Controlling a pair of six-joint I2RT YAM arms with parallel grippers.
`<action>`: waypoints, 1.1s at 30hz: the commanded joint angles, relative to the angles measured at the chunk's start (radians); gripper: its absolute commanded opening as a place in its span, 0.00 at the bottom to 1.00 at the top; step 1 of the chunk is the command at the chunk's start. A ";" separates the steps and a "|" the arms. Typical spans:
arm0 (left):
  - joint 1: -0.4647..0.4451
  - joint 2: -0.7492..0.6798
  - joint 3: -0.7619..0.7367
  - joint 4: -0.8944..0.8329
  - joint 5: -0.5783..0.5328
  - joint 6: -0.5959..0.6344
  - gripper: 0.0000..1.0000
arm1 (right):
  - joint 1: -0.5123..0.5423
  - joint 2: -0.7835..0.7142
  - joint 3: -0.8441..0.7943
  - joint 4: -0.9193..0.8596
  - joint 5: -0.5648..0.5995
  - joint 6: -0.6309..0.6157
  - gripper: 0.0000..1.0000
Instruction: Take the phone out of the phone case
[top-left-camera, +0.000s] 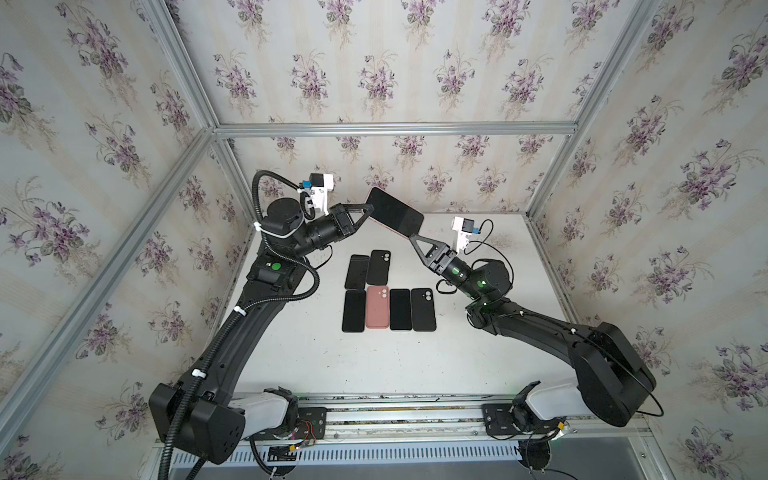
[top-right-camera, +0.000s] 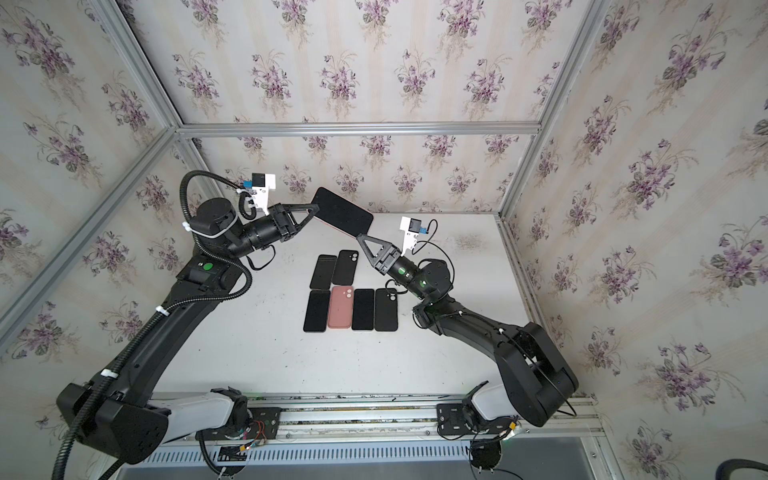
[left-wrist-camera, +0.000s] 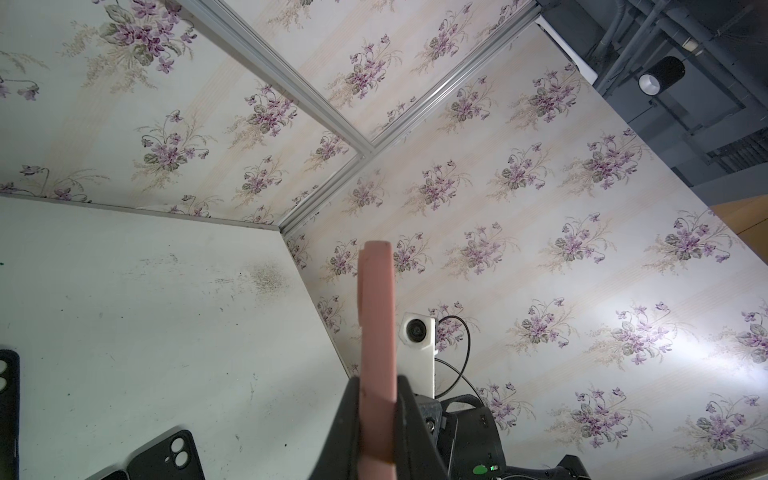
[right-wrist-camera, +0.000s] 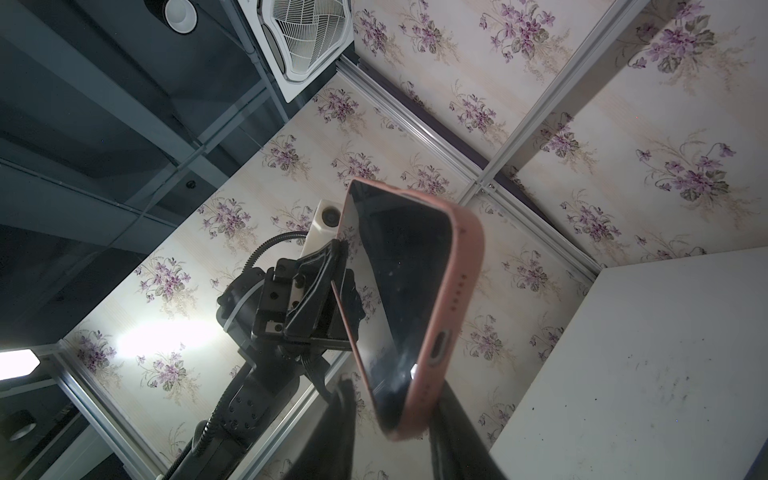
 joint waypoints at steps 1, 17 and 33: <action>0.000 -0.002 0.011 0.071 -0.001 -0.006 0.00 | 0.002 0.007 0.003 0.085 -0.010 0.015 0.31; 0.000 0.022 0.037 0.078 0.015 -0.119 0.00 | 0.003 0.007 -0.021 0.120 -0.037 -0.025 0.13; -0.026 0.046 0.045 0.125 0.064 -0.443 0.00 | 0.000 -0.031 0.056 -0.184 -0.184 -0.476 0.12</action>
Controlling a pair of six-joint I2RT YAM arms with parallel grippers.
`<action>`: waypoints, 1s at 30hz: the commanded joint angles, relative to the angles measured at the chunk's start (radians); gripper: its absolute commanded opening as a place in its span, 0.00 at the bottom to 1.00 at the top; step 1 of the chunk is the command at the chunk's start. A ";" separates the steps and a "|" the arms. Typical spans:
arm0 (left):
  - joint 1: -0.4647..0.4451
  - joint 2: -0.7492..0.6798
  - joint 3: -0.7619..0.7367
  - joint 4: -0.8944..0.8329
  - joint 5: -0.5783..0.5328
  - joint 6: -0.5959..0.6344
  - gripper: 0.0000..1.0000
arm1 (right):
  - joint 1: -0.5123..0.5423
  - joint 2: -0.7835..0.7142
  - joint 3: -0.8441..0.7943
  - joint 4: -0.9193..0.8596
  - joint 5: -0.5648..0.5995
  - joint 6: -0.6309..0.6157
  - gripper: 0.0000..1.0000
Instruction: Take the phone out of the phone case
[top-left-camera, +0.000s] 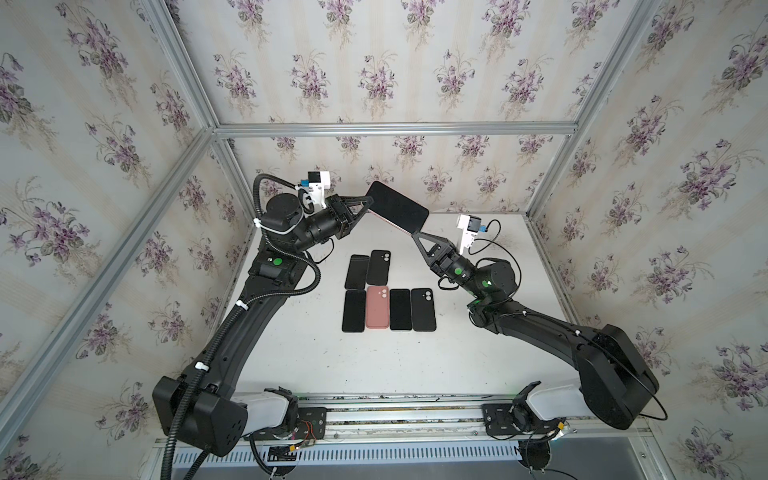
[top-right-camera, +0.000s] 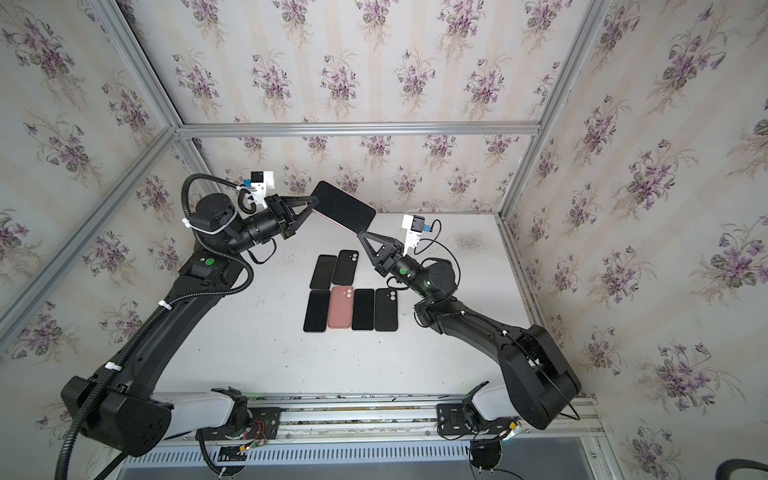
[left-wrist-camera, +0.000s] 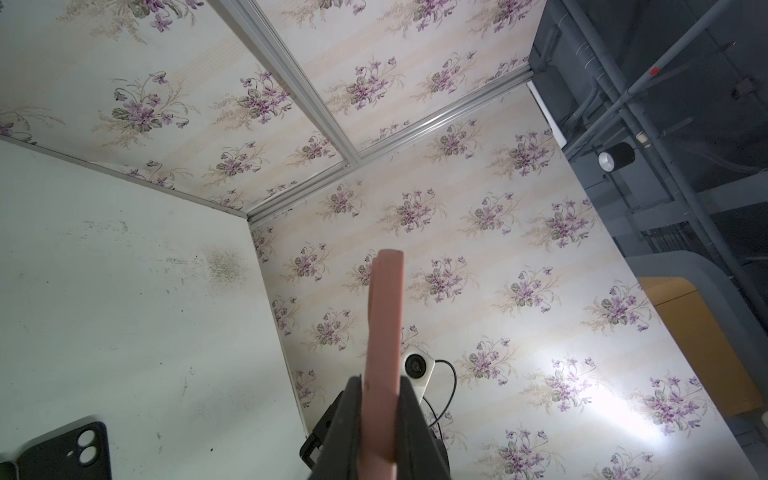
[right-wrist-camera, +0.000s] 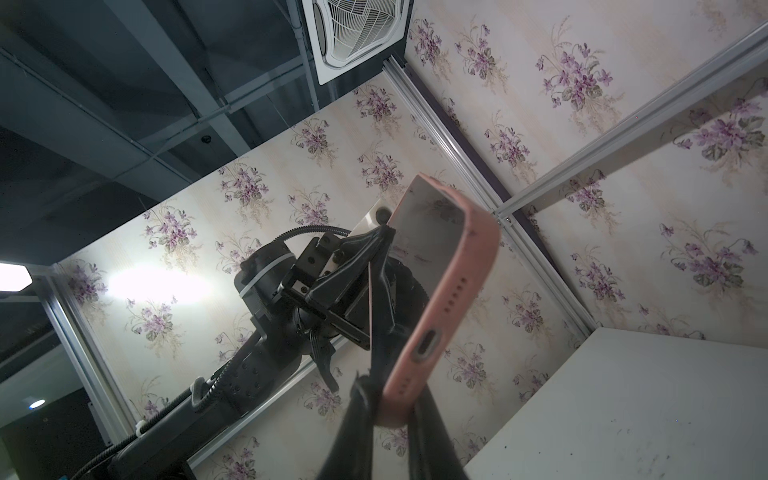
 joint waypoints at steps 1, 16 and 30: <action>-0.022 0.010 0.014 0.065 0.076 -0.171 0.00 | 0.000 -0.009 0.034 -0.220 -0.123 -0.278 0.12; -0.042 0.049 0.071 0.012 0.148 -0.229 0.00 | -0.073 -0.095 0.210 -0.744 0.066 -0.837 0.20; 0.036 0.070 0.164 -0.028 0.195 -0.088 0.00 | -0.205 -0.394 -0.010 -0.692 -0.033 -0.463 0.71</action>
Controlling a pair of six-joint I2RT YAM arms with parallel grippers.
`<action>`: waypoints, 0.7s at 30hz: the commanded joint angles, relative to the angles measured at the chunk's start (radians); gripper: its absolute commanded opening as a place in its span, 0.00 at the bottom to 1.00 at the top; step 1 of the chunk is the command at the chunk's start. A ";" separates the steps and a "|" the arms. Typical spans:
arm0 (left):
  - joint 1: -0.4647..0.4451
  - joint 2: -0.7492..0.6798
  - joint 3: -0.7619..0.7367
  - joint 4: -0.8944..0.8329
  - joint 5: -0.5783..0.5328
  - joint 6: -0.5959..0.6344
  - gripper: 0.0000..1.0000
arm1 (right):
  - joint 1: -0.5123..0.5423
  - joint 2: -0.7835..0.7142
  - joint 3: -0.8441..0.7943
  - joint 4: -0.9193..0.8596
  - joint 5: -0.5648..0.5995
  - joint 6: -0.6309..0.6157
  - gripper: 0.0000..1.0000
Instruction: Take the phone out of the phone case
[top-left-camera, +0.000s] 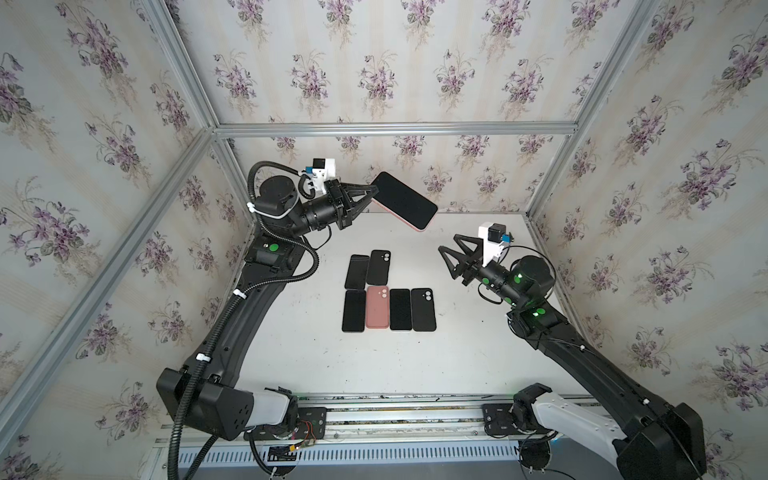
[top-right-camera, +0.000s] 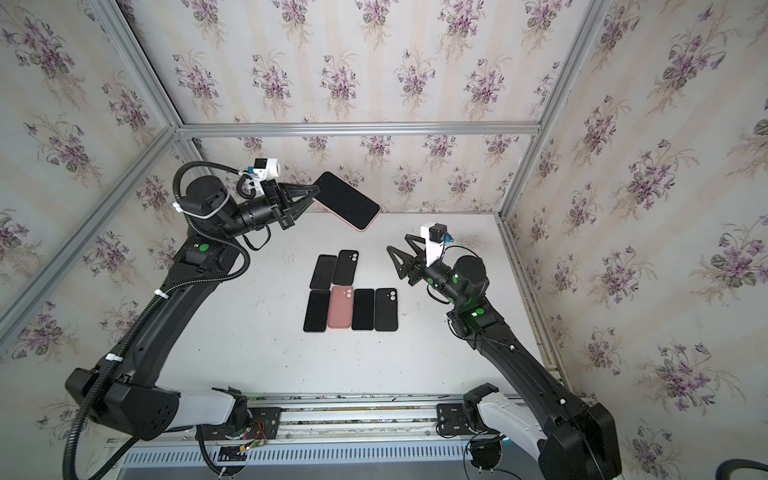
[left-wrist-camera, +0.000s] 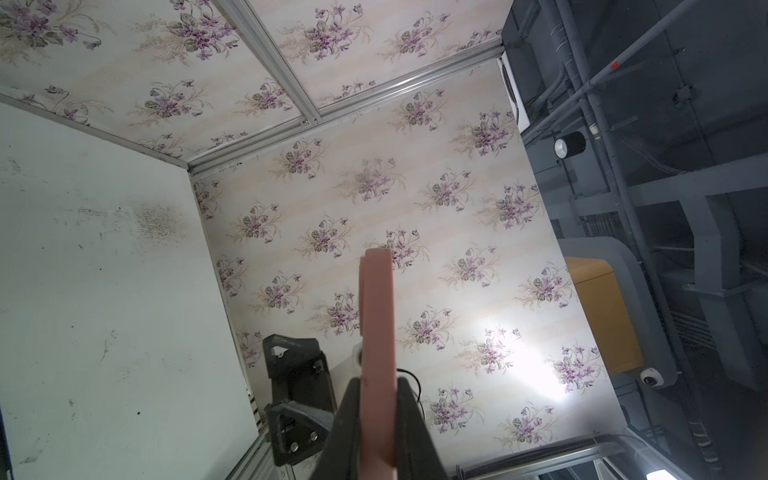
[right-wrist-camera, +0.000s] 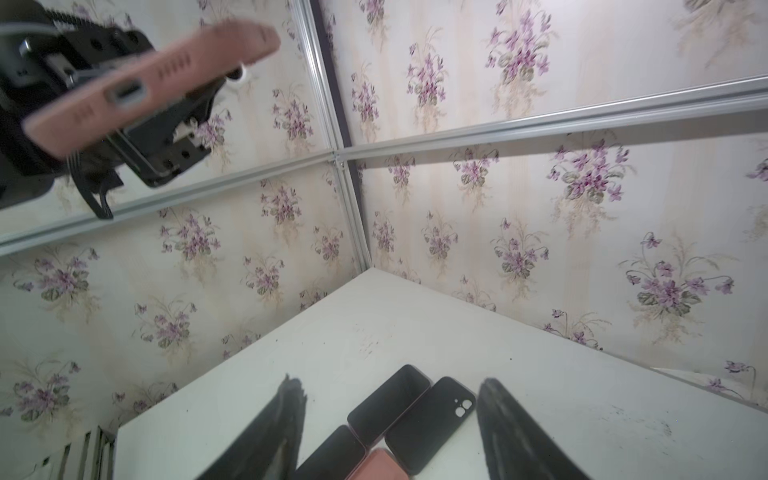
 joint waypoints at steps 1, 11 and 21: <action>0.003 0.001 -0.007 0.029 0.002 0.048 0.00 | -0.003 0.023 0.030 0.133 -0.117 0.264 0.72; 0.003 0.018 -0.011 0.071 -0.030 0.064 0.00 | 0.134 0.202 0.081 0.518 -0.108 0.652 0.66; 0.003 0.015 -0.019 0.069 -0.045 0.086 0.00 | 0.210 0.283 0.090 0.680 -0.034 0.745 0.58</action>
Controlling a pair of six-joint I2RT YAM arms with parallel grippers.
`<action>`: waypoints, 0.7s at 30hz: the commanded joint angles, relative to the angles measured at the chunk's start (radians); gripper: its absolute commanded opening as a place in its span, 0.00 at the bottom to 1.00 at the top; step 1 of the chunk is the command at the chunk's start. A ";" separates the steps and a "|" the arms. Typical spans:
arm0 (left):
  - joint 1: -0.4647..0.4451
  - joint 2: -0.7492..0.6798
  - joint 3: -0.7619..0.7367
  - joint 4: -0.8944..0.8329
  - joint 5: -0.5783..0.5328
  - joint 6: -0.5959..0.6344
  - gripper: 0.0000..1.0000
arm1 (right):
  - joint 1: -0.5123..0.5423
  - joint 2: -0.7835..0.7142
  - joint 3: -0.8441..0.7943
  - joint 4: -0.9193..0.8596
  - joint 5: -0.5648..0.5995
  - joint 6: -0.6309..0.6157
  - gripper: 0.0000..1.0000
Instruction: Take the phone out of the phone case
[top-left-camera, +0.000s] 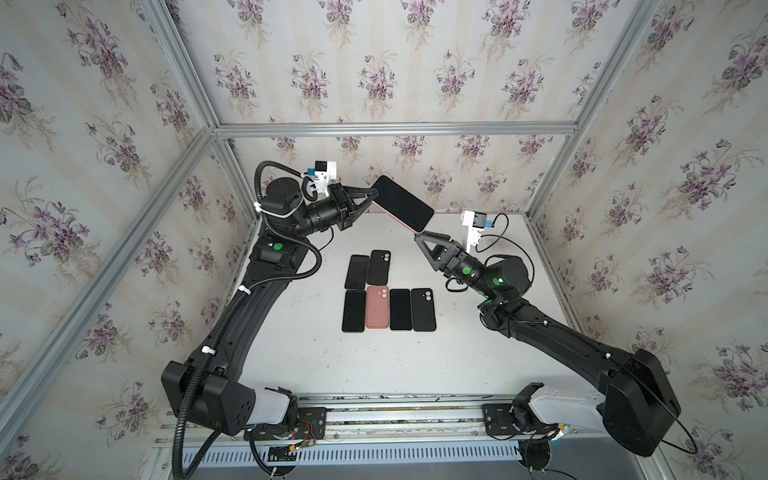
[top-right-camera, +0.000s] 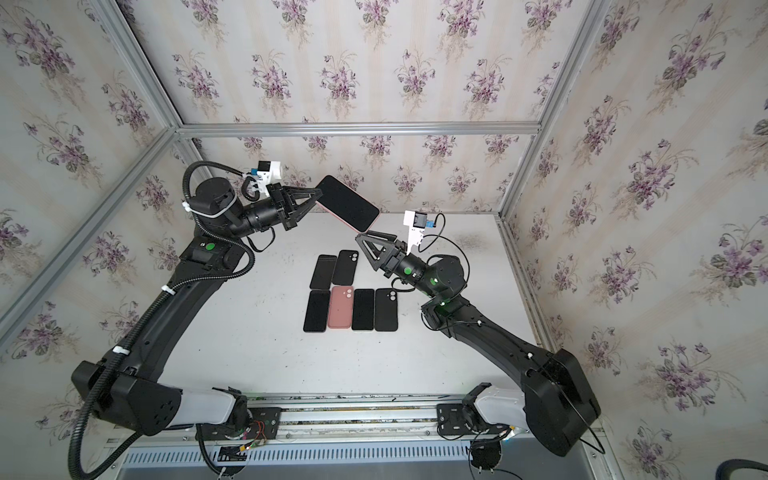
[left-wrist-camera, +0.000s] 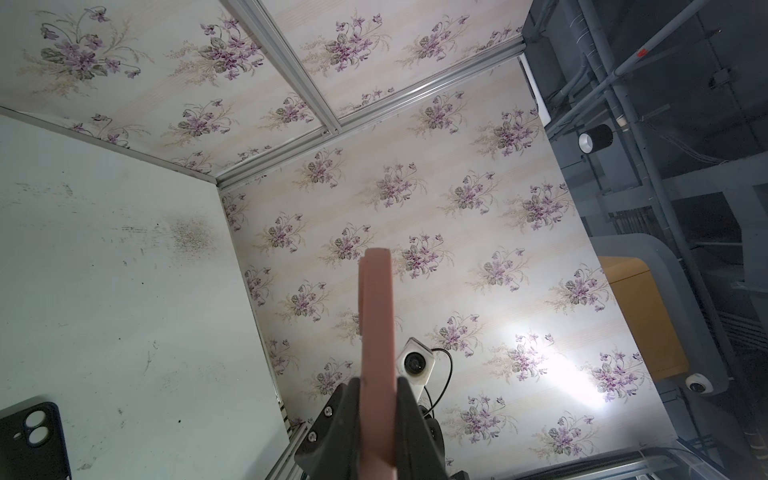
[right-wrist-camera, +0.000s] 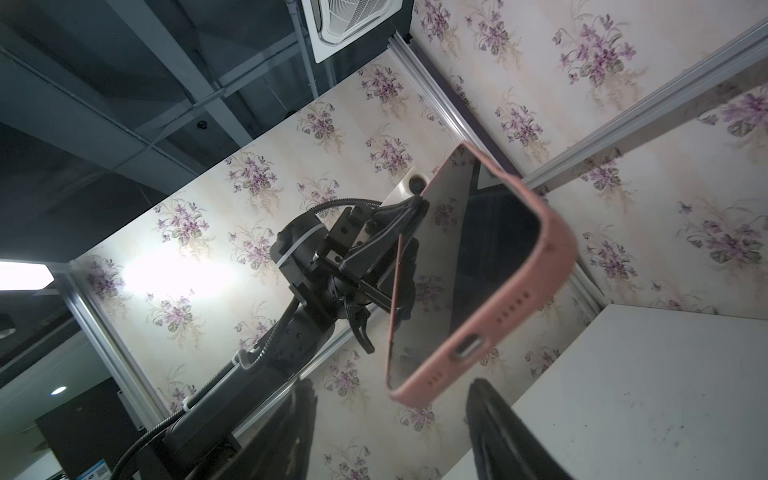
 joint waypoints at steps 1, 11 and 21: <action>0.002 -0.006 0.001 0.071 -0.005 0.008 0.00 | 0.006 0.024 0.026 0.121 0.033 0.055 0.55; 0.001 -0.016 -0.003 0.072 -0.008 0.011 0.00 | 0.022 0.060 0.019 0.175 0.053 0.080 0.32; -0.019 -0.023 -0.009 0.074 -0.009 0.033 0.00 | 0.024 0.090 -0.013 0.230 0.060 0.086 0.07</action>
